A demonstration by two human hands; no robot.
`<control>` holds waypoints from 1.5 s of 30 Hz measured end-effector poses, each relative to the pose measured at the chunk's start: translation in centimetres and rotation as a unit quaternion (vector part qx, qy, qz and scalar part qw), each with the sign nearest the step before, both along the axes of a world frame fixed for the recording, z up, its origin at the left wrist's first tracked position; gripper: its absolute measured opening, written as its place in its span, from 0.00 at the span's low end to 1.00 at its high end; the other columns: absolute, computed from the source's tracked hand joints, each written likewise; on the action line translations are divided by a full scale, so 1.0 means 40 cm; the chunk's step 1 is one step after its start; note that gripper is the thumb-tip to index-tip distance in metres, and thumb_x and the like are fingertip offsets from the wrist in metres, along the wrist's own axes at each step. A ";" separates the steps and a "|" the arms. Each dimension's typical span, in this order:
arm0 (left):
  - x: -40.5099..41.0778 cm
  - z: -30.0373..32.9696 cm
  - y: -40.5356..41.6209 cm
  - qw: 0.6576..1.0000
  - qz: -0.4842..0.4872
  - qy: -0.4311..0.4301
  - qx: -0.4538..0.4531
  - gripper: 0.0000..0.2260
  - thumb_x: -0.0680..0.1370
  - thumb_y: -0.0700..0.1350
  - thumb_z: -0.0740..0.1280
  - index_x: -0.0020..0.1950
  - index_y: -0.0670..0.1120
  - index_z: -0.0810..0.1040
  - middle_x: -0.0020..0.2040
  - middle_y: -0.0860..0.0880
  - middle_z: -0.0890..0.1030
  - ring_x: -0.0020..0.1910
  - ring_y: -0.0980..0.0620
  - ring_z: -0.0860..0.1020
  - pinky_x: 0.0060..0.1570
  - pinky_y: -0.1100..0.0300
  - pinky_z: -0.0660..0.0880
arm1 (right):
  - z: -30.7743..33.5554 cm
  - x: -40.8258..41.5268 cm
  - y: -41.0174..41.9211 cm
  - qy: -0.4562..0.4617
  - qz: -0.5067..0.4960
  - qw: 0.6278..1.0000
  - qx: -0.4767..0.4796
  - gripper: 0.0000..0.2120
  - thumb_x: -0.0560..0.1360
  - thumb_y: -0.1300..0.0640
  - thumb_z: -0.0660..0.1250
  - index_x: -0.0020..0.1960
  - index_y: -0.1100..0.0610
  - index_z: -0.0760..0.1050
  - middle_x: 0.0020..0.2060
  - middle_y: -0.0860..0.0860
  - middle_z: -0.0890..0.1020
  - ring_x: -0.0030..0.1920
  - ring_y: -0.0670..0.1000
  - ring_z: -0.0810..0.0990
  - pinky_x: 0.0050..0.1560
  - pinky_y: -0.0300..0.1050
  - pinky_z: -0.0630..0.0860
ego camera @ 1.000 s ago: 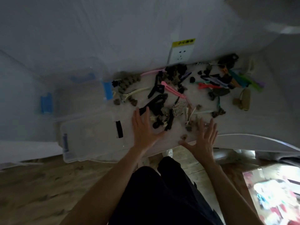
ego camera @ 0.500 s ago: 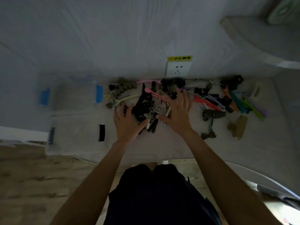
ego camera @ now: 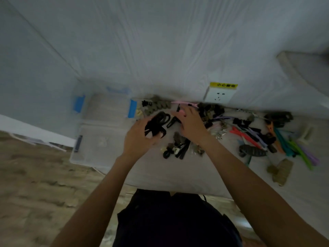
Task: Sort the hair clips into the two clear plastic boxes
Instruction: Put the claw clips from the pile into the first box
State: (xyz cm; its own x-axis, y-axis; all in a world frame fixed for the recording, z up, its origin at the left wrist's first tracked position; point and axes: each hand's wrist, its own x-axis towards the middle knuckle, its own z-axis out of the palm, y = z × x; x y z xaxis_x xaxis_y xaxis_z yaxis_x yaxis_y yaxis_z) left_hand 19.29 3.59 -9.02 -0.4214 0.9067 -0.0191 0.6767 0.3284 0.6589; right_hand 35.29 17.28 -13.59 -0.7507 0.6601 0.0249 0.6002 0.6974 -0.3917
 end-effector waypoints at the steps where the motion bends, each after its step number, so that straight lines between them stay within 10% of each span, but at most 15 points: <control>1: -0.026 0.020 -0.008 0.999 0.023 -0.020 0.011 0.26 0.70 0.53 0.72 0.66 0.51 0.70 0.58 0.52 0.77 0.55 0.54 0.76 0.53 0.61 0.72 | 0.001 -0.027 0.001 -0.003 0.010 1.000 0.011 0.26 0.70 0.64 0.64 0.67 0.55 0.67 0.68 0.62 0.66 0.68 0.65 0.63 0.65 0.61 0.65; 6: -0.183 0.095 -0.005 0.986 0.114 -0.112 0.051 0.21 0.74 0.52 0.69 0.65 0.51 0.70 0.53 0.56 0.77 0.48 0.59 0.77 0.46 0.69 0.71 | 0.024 -0.169 0.014 0.016 0.003 1.000 -0.003 0.24 0.73 0.64 0.63 0.68 0.61 0.66 0.67 0.61 0.68 0.68 0.62 0.66 0.68 0.57 0.65; 11: -0.353 0.096 0.010 0.959 0.170 -0.222 0.049 0.19 0.76 0.48 0.67 0.65 0.48 0.69 0.56 0.46 0.80 0.44 0.55 0.81 0.48 0.57 0.78 | 0.013 -0.260 0.049 -0.054 -0.011 0.998 0.000 0.27 0.71 0.65 0.64 0.70 0.61 0.63 0.67 0.61 0.68 0.65 0.63 0.68 0.60 0.60 0.72; 20: -0.455 0.028 0.031 0.990 -0.012 -0.067 -0.122 0.23 0.75 0.51 0.67 0.68 0.48 0.66 0.59 0.47 0.78 0.53 0.48 0.79 0.54 0.50 0.76 | 0.033 -0.263 -0.010 0.003 -0.148 0.989 0.032 0.19 0.69 0.62 0.69 0.56 0.64 0.68 0.56 0.62 0.72 0.51 0.61 0.73 0.44 0.52 0.73; 29: -0.481 -0.006 0.063 0.969 -0.058 0.058 -0.234 0.20 0.79 0.50 0.60 0.69 0.46 0.65 0.62 0.42 0.76 0.59 0.41 0.74 0.56 0.51 0.72 | 0.195 -0.286 -0.077 0.342 -0.369 0.811 -0.300 0.15 0.71 0.53 0.70 0.50 0.56 0.66 0.42 0.48 0.76 0.44 0.51 0.78 0.46 0.47 0.78; 37: -0.477 0.006 0.020 0.998 0.020 0.023 -0.053 0.13 0.79 0.46 0.59 0.63 0.49 0.72 0.59 0.48 0.79 0.56 0.48 0.77 0.57 0.50 0.74 | 0.224 -0.487 -0.150 0.137 -0.136 0.972 -0.138 0.18 0.67 0.47 0.73 0.49 0.54 0.68 0.42 0.51 0.74 0.38 0.51 0.74 0.33 0.41 0.69; 45: -0.452 0.040 -0.010 0.995 0.070 0.005 0.067 0.13 0.78 0.42 0.61 0.62 0.47 0.74 0.58 0.51 0.80 0.57 0.53 0.76 0.56 0.59 0.70 | 0.199 -0.557 -0.145 -0.116 -0.113 0.986 0.036 0.22 0.76 0.42 0.58 0.58 0.58 0.74 0.51 0.55 0.77 0.52 0.55 0.75 0.43 0.46 0.71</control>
